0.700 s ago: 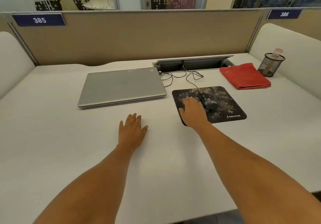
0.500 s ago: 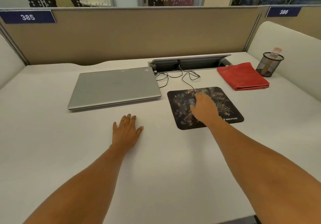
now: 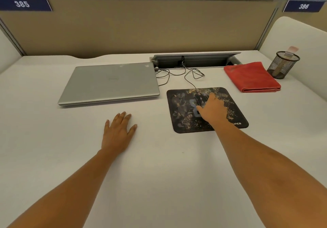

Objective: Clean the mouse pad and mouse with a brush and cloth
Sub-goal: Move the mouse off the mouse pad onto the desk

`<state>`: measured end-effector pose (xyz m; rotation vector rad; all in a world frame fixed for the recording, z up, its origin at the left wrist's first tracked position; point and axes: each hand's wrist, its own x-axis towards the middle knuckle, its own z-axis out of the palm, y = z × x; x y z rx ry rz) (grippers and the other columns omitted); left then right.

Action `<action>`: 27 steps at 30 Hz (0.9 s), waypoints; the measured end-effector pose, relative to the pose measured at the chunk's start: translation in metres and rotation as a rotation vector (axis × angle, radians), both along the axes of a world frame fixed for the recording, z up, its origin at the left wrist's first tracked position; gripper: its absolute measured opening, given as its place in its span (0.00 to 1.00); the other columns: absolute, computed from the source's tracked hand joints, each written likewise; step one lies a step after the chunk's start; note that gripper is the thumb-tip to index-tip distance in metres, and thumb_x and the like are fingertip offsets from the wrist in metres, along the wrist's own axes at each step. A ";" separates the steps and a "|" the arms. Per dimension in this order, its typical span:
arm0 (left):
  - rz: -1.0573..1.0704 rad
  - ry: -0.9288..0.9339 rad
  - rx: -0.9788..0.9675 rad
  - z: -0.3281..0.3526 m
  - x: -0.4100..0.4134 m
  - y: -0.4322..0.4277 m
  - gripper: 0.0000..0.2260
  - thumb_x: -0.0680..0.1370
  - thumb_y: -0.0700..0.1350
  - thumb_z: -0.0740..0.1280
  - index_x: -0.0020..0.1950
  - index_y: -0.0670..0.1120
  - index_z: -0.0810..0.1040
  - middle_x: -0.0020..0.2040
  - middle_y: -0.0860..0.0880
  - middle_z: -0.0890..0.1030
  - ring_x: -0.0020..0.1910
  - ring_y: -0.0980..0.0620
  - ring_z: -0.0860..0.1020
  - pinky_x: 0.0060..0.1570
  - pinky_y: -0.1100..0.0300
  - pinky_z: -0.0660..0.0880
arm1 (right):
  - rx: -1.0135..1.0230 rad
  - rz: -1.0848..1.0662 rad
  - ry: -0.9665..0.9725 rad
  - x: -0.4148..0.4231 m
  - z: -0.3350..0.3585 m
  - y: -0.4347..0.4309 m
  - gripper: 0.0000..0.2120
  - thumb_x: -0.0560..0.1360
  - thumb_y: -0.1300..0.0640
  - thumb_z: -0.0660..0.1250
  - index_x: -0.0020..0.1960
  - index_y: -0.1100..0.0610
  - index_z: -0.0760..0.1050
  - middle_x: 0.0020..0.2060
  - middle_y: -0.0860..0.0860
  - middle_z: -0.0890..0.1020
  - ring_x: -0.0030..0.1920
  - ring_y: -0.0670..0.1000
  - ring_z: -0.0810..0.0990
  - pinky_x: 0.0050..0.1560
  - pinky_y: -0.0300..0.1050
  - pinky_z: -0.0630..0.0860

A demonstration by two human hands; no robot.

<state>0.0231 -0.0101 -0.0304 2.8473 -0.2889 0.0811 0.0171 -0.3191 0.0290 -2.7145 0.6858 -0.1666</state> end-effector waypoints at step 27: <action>0.278 0.035 -0.001 0.018 -0.030 0.105 0.24 0.80 0.57 0.52 0.73 0.49 0.61 0.77 0.50 0.54 0.75 0.52 0.55 0.71 0.42 0.44 | 0.477 0.184 -0.423 0.004 0.006 0.169 0.36 0.66 0.48 0.74 0.67 0.55 0.60 0.59 0.55 0.73 0.59 0.55 0.69 0.46 0.44 0.68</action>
